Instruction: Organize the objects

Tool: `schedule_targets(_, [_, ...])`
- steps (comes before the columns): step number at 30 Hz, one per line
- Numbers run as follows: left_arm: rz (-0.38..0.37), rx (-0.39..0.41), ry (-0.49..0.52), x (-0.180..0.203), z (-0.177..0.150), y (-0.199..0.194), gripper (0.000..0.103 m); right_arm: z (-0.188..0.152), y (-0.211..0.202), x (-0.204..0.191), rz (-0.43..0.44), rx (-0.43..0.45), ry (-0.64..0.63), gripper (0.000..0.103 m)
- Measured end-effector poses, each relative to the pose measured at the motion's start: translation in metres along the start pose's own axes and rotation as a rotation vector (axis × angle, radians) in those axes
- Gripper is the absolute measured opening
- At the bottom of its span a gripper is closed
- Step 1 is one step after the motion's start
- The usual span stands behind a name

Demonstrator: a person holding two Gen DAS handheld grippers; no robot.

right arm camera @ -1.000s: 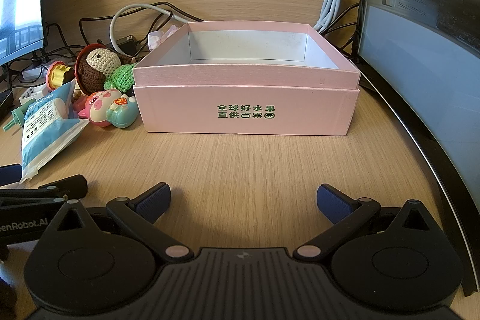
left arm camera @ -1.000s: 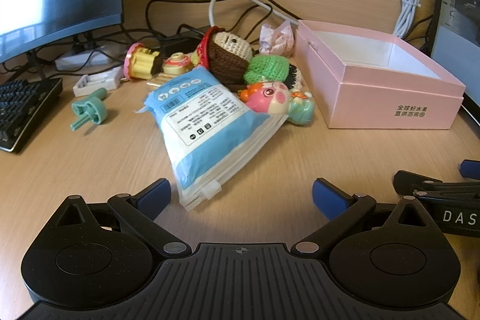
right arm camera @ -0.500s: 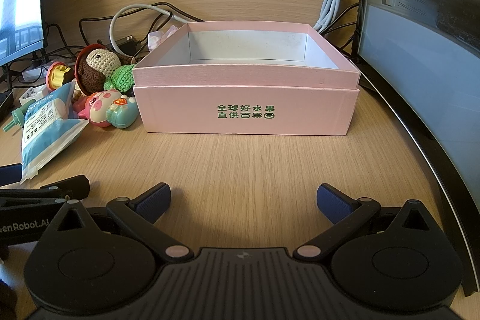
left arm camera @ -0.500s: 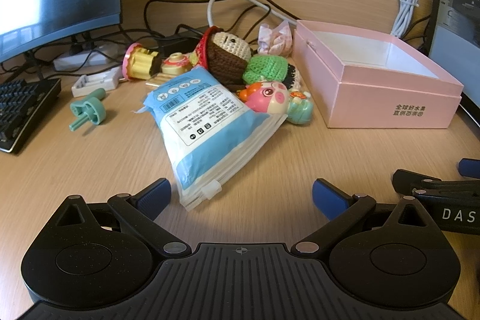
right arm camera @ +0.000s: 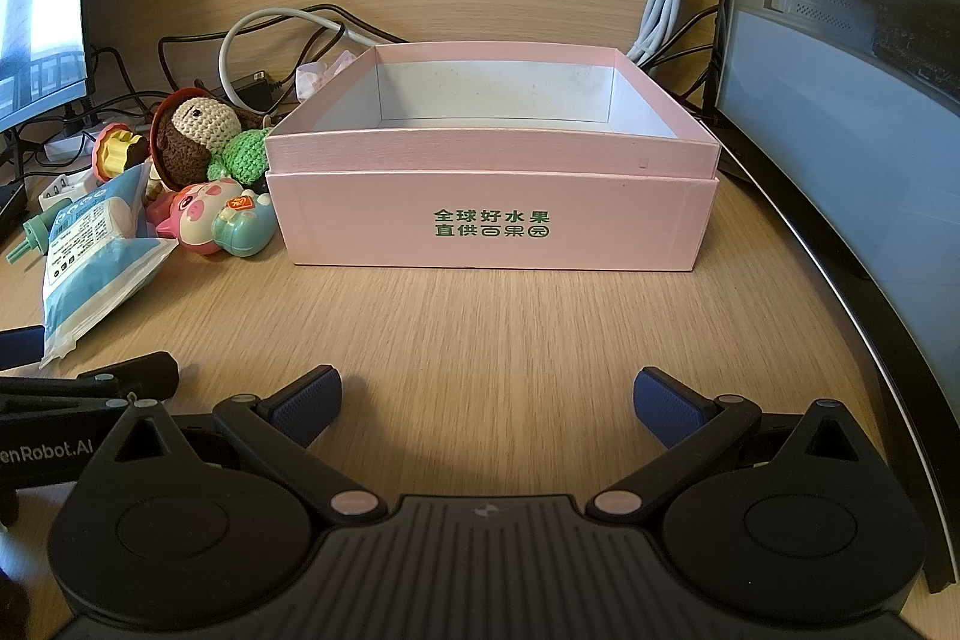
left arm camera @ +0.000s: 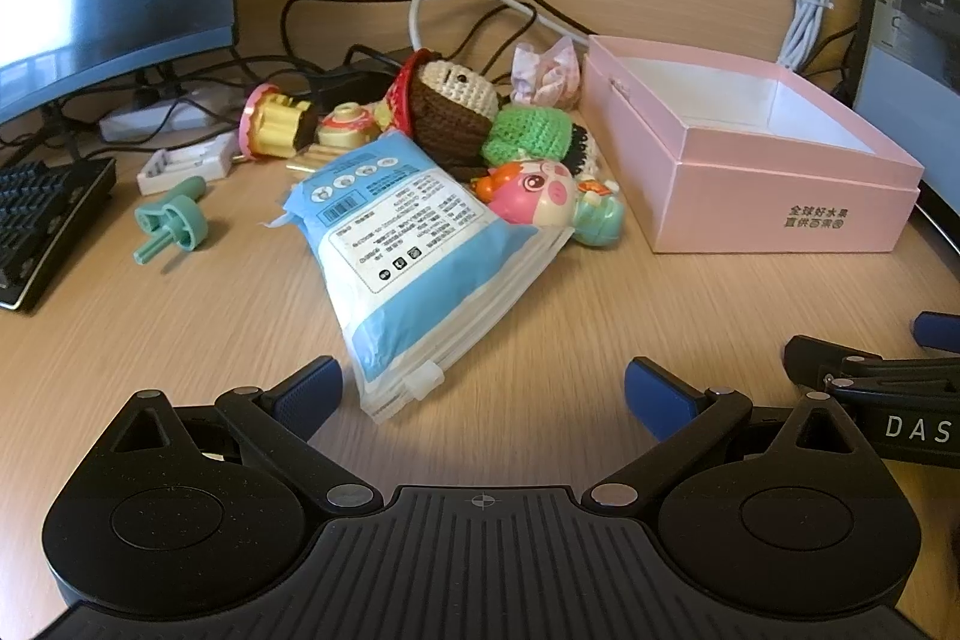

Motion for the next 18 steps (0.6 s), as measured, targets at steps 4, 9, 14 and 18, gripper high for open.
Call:
schedule_targets(4, [-0.018,-0.027,0.01,-0.002,-0.001,-0.002,0.102,0.0,0.001,0.0,0.007,0.001,-0.004,0.103])
schedule_targets(9, [-0.094,-0.036,-0.079,-0.018,0.001,-0.035,0.102,-0.004,-0.007,0.003,0.075,-0.062,-0.056,0.103])
schedule_targets(14, [-0.073,0.024,-0.215,-0.028,0.049,-0.026,0.102,-0.009,-0.018,0.001,0.068,-0.076,-0.052,0.103])
schedule_targets(18, [0.083,-0.113,-0.212,-0.03,0.064,0.027,0.102,-0.009,-0.02,-0.001,0.033,-0.102,-0.022,0.103])
Point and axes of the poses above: each gripper's, at about its wrist camera, not at the fingertips, and y roughly the way its jaws point, x to its right, z to its top, the point moved 9 cm from there along y, roughly the way its jaws point, and after that the axes turned 4 degrees about -y, right-handed, at the moved point
